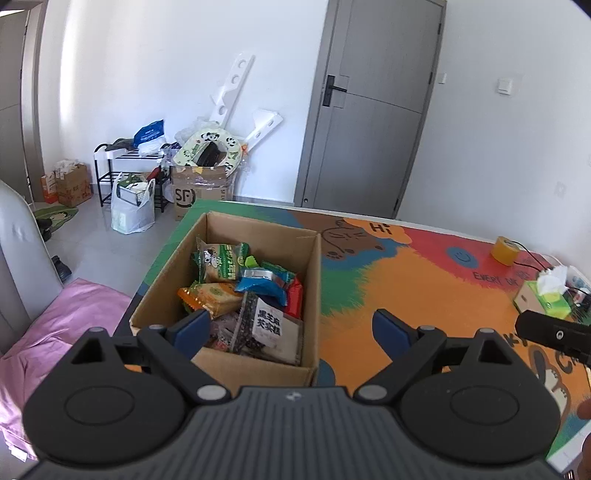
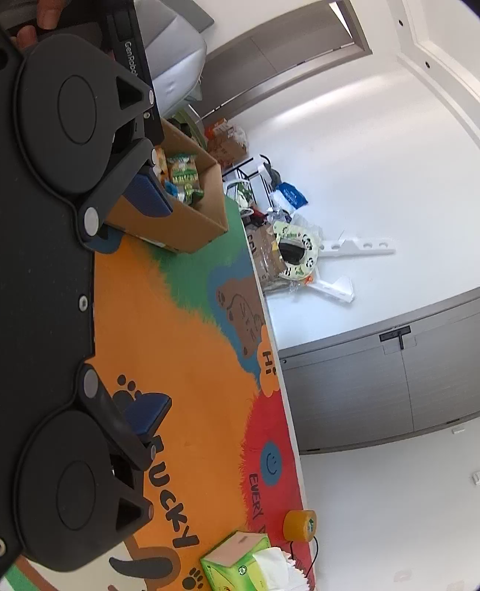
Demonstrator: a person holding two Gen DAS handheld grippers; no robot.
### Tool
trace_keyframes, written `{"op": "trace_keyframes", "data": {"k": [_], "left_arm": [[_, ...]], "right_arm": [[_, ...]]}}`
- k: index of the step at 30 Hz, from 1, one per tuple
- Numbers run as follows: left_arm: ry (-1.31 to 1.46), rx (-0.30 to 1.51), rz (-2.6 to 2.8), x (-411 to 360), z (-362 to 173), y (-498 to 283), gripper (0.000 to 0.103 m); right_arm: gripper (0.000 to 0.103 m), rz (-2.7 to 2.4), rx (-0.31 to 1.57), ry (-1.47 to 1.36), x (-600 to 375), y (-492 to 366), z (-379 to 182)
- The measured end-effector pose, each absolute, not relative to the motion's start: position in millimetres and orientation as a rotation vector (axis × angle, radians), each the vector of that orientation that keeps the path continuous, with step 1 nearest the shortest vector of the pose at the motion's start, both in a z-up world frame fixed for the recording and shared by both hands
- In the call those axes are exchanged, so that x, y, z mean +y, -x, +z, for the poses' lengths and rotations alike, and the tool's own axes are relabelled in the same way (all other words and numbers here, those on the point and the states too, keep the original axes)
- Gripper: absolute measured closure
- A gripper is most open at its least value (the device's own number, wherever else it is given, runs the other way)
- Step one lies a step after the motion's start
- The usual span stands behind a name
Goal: Organize snacks
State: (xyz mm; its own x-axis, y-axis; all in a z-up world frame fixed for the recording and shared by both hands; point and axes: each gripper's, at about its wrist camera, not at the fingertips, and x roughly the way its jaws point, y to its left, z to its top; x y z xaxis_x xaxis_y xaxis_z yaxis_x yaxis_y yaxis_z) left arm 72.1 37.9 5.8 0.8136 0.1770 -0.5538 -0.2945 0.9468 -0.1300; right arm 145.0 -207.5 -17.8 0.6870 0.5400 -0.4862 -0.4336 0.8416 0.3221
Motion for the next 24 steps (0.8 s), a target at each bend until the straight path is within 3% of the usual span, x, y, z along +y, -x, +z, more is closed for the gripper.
{"op": "trace_keyframes", "data": {"k": [18,24], "left_arm": [[0.197,0.529,0.191,27.2,23.5,-18.5,0.009],[0.133,0.505,0.089,25.6,30.1,-5.7,0.004]], "right_arm": [[0.0,0.577,0.557,-0.158,-245.1,-83.5,3.4],[0.0,0.565,0.568,-0.171,-262.2,-66.2,4.9]]}}
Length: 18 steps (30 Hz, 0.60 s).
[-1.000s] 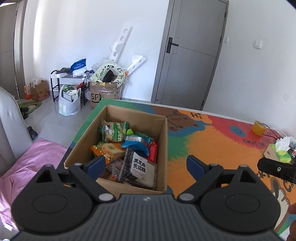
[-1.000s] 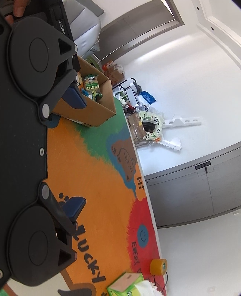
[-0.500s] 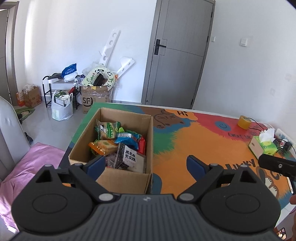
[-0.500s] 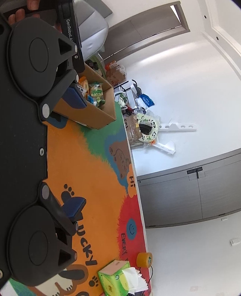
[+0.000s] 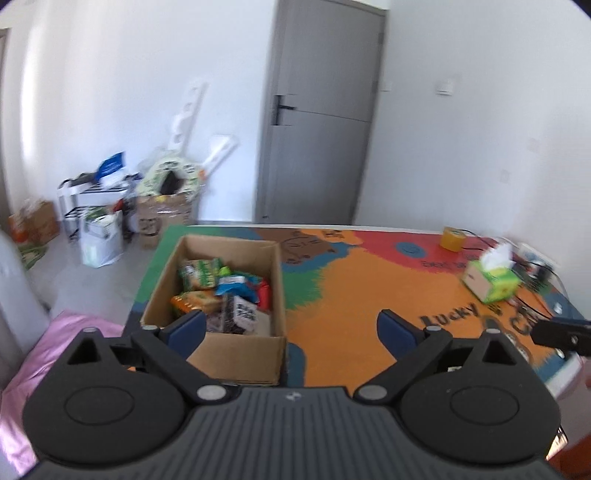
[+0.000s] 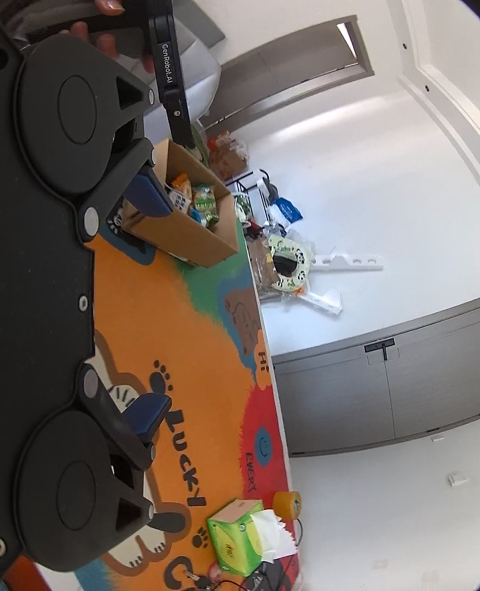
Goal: Organize snacks
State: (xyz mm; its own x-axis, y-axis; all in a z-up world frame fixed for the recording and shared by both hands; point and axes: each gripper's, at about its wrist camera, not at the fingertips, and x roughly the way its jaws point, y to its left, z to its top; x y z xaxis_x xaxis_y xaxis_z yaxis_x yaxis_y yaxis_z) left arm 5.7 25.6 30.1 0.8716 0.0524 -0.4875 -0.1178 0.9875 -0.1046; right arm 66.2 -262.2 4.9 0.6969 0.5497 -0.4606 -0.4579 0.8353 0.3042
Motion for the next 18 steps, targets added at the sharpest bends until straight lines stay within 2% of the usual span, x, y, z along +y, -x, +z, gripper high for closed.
{"op": "trace_keyframes", "data": {"k": [18], "left_arm": [[0.118,0.533,0.114,26.7,20.3,-8.7,0.004]], "right_arm": [[0.0,0.559,0.599,-0.142,-252.9,-64.5,0.8]]}}
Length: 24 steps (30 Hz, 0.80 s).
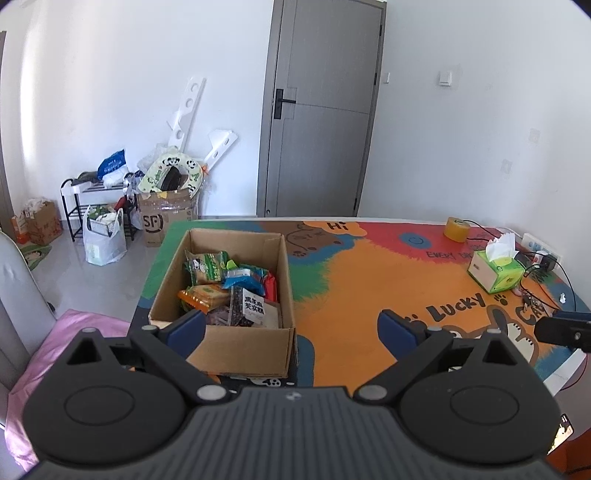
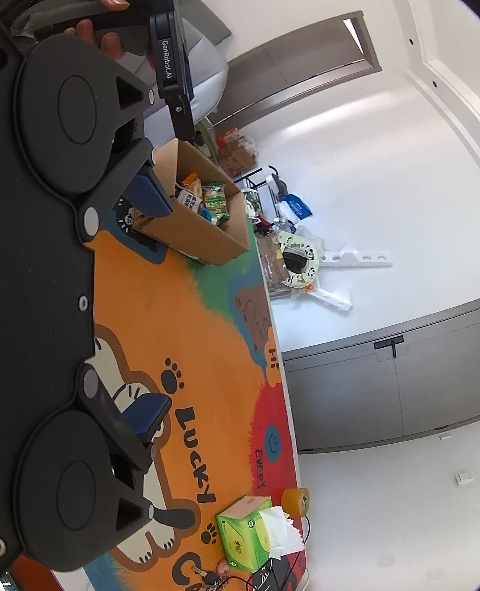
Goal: Organize snacks
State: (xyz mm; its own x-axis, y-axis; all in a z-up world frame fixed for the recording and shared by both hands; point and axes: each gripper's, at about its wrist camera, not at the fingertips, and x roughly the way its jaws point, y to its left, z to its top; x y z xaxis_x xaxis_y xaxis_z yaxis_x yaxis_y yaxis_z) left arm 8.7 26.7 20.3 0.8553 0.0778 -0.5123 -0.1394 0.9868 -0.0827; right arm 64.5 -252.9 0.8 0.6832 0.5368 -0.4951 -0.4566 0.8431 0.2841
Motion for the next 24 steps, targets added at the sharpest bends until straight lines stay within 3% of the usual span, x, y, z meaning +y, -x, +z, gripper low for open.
{"op": "trace_keyframes", "data": {"k": [24], "left_arm": [[0.093,0.561,0.102,21.1,15.3,-10.4,0.004]], "right_arm": [[0.0,0.559,0.61,-0.137,-247.6,-64.2,-1.1]]}}
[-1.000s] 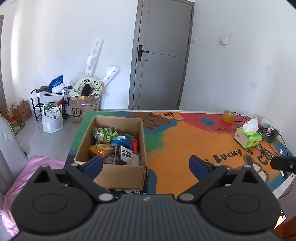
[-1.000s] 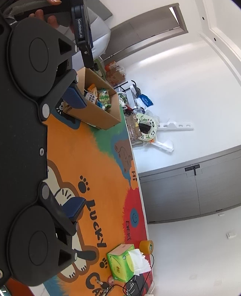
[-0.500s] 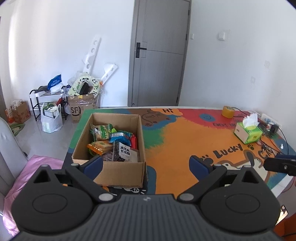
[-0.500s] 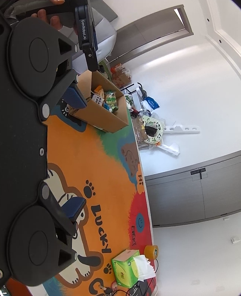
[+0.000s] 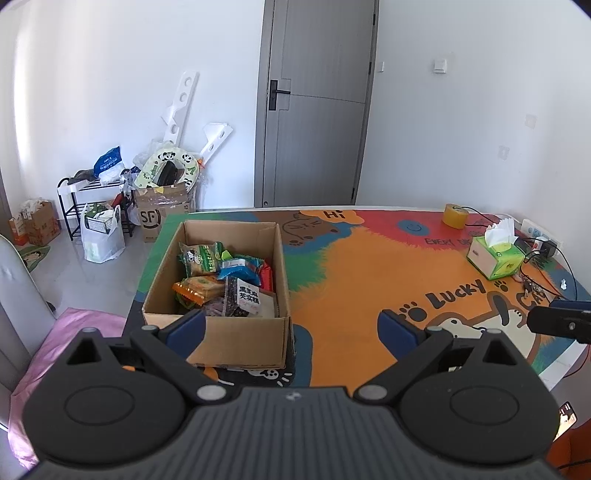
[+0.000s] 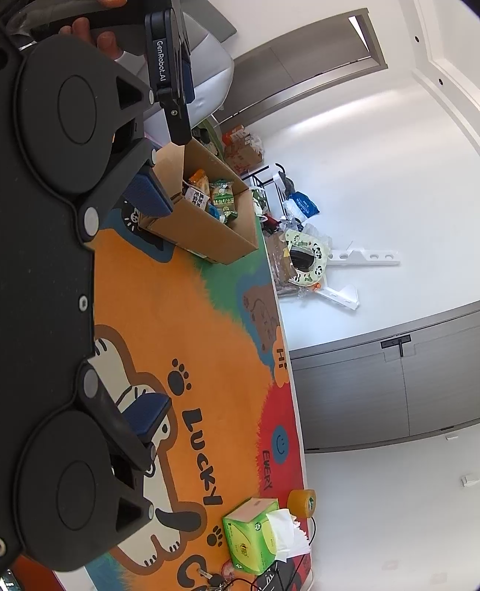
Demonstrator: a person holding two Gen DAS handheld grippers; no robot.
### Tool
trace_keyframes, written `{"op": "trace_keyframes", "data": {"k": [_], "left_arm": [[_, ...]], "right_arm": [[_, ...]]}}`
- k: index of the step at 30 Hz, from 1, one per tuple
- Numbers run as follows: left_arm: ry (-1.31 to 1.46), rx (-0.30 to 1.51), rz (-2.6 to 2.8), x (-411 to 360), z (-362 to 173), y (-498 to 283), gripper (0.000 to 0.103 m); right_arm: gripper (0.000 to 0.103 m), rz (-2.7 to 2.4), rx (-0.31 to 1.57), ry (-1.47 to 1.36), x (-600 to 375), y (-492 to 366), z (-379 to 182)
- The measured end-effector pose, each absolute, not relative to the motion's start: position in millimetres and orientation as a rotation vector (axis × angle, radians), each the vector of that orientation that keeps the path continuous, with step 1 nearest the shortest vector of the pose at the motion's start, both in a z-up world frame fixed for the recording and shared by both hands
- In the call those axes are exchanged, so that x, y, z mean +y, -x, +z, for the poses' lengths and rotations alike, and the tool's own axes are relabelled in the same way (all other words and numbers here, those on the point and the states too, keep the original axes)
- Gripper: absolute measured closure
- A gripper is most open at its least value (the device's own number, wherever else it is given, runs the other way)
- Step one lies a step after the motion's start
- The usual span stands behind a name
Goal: Organize snacks
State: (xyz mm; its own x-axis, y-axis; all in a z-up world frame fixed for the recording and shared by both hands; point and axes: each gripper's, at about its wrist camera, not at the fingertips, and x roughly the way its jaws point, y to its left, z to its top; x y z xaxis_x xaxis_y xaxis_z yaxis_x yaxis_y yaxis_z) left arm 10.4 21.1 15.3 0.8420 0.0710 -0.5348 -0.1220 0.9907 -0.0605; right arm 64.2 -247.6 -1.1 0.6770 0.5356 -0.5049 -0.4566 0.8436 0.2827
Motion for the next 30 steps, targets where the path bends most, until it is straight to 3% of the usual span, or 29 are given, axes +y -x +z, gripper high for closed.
{"op": "trace_keyframes", "data": {"k": [30], "left_arm": [[0.098,0.563,0.096,23.9,15.5,-8.3,0.004]], "right_arm": [[0.0,0.56,0.608,-0.122,-244.1,-61.7,-1.0]]}}
